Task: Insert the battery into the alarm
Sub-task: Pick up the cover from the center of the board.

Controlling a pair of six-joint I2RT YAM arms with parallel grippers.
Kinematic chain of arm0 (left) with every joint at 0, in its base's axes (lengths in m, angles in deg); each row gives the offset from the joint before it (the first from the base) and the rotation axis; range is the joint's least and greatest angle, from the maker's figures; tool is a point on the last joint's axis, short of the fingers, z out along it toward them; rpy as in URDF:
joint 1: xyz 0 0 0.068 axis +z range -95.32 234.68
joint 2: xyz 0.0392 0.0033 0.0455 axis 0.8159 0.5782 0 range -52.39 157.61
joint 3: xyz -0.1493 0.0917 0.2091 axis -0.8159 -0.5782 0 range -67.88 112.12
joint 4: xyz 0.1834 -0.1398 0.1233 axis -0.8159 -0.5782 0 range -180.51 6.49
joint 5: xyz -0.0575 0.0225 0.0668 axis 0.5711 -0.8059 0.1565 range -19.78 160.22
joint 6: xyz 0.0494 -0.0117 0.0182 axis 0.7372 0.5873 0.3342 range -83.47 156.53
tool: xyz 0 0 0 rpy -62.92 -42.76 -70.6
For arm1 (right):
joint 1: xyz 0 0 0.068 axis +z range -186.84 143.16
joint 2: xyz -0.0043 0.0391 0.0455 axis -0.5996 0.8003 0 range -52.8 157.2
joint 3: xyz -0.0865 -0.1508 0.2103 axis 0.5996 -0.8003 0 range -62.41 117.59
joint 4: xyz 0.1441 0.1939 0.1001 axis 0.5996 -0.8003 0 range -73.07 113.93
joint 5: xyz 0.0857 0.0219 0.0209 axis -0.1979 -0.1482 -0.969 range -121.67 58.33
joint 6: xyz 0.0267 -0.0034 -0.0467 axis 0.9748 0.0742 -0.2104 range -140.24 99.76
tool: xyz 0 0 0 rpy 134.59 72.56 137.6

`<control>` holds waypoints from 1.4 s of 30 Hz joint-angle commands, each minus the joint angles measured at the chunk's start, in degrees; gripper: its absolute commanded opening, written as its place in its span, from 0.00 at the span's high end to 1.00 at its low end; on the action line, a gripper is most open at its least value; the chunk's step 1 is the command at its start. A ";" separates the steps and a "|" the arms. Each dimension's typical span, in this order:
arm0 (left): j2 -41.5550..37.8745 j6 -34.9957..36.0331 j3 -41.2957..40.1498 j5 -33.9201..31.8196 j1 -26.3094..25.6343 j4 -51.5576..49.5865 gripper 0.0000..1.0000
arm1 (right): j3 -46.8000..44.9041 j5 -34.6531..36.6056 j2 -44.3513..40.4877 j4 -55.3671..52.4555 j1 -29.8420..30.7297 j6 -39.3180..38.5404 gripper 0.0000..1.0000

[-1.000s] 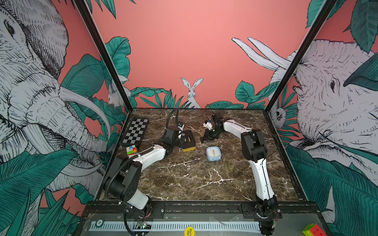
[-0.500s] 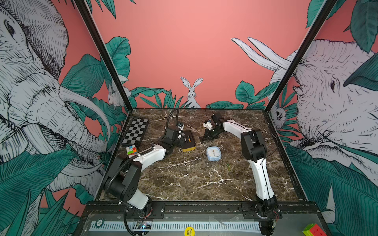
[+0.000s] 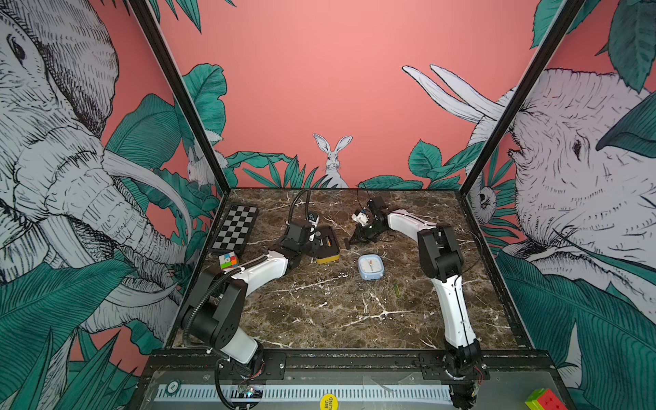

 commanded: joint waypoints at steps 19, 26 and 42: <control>16.19 -16.86 7.75 25.90 12.26 4.35 0.40 | 4.56 1.42 -7.89 -6.19 -0.22 2.57 0.99; 17.97 -15.64 8.47 27.81 12.26 4.73 0.44 | 7.00 2.03 -8.39 -10.62 -0.21 1.79 0.99; 14.43 -17.01 5.32 31.88 11.86 9.34 0.38 | 10.03 5.95 -7.91 -14.38 2.80 8.85 0.99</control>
